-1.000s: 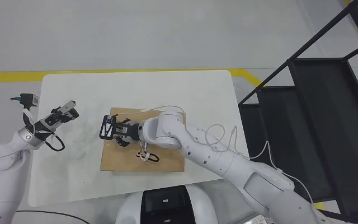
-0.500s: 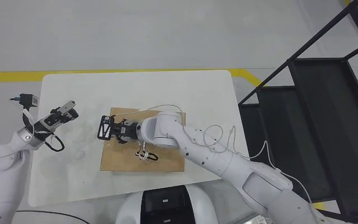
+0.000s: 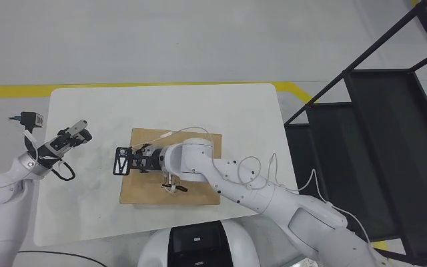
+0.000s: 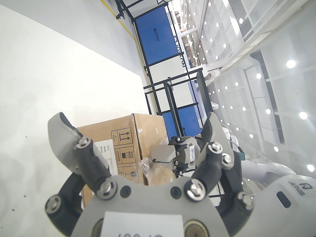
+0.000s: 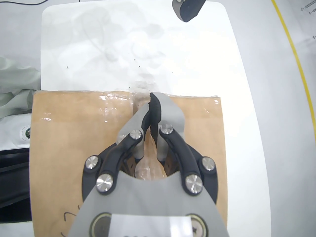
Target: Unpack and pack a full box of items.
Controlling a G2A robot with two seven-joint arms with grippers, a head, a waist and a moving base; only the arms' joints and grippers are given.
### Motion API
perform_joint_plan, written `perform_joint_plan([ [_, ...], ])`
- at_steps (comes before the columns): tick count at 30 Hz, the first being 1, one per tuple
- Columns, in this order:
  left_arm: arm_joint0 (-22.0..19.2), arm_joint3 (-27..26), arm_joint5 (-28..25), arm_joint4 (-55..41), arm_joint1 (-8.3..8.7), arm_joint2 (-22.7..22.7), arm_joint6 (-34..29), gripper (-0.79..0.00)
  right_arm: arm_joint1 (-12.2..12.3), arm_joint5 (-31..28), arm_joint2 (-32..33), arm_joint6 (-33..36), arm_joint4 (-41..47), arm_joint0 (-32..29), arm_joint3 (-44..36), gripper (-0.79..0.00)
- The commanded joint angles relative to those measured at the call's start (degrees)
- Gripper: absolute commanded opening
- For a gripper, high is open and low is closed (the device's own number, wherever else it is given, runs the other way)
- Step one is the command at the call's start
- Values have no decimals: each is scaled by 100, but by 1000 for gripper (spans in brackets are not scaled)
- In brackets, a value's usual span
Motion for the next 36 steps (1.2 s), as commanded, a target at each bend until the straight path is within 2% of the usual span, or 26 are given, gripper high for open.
perform_joint_plan([
  [1,3,-1,-14,-10,0,-6,-9,0,2,-26,-7,1,-107,-33,-3,-742],
  [7,27,9,-34,-29,2,-37,-27,0,-14,-79,-32,-50,-354,-92,15,-711],
  [8,30,11,-34,-35,2,-41,-23,0,-19,-89,-38,-48,-392,-94,22,-603],
  [9,33,11,-36,-37,1,-42,-22,0,-24,-83,-39,-48,-422,-98,25,-431],
  [10,35,10,-37,-37,1,-44,-22,0,-30,-87,-41,-58,-443,-104,26,0],
  [24,97,-44,-55,-36,-4,-58,-1,0,-56,-223,151,-139,-392,-263,-140,0],
  [30,100,-47,-51,-68,-8,-59,-19,0,8,-608,546,53,579,-511,-416,0],
  [36,130,-47,-104,-186,-8,-139,41,0,125,-1084,1021,794,1889,-702,-571,0],
])
